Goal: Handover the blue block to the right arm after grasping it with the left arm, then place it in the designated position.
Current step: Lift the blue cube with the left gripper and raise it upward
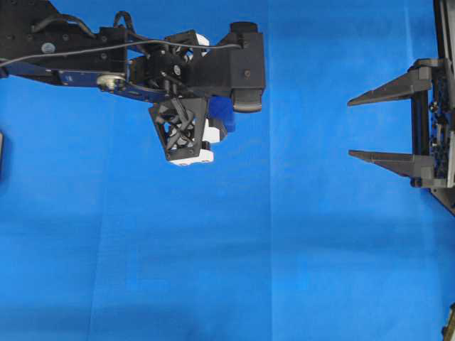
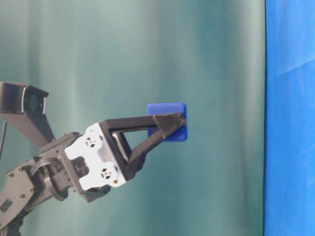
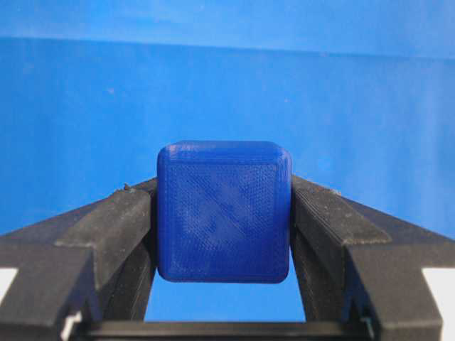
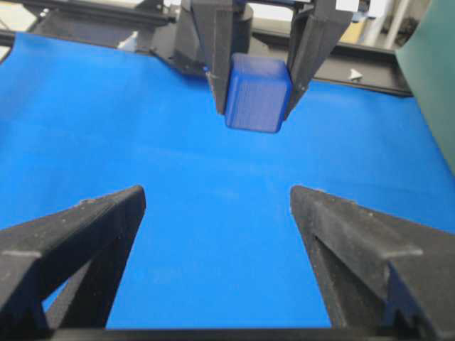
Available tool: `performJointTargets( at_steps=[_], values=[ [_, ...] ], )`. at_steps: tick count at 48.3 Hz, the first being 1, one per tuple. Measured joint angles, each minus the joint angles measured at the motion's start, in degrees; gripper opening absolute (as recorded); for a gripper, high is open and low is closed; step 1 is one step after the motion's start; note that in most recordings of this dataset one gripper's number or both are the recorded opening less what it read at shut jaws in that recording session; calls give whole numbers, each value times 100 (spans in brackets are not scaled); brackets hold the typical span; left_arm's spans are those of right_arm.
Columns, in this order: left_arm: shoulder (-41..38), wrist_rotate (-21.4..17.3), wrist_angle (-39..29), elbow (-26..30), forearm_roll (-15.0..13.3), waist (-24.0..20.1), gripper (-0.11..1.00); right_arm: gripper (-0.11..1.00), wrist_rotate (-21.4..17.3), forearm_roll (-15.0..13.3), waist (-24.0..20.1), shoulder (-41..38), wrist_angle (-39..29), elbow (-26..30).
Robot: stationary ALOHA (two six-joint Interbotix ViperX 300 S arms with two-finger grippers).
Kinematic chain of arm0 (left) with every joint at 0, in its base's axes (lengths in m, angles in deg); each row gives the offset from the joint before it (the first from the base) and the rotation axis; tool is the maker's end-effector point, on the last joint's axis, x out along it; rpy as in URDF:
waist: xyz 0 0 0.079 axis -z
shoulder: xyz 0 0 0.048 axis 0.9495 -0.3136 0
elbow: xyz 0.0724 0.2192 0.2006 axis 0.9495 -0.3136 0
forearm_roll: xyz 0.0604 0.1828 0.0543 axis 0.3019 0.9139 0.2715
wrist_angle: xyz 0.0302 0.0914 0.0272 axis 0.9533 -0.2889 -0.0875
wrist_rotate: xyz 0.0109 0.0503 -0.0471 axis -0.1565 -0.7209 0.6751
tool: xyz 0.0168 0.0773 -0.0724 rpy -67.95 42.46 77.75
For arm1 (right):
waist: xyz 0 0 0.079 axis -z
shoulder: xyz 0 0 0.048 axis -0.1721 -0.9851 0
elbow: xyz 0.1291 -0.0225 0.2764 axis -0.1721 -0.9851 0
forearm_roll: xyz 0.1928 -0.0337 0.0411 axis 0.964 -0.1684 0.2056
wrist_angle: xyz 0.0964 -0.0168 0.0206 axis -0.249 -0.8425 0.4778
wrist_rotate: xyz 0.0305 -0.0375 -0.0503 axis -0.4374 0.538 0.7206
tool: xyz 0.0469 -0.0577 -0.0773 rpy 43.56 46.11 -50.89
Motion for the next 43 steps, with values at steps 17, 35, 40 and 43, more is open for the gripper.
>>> performJointTargets(
  at_steps=[17, 35, 40, 43],
  values=[
    [668, 18, 1178, -809, 0, 44, 46, 96, 0, 0, 0, 9, 0, 0],
    [1881, 44, 4043, -2505, 0, 158, 46, 96, 0, 0, 0, 0, 0, 0],
    [2145, 44, 4729, -2883, -9, 220, 46, 96, 0, 9, -9, 0, 0, 0],
    [2250, 53, 5106, -3076, -9, 264, 46, 96, 0, 0, 0, 0, 0, 0]
  ],
)
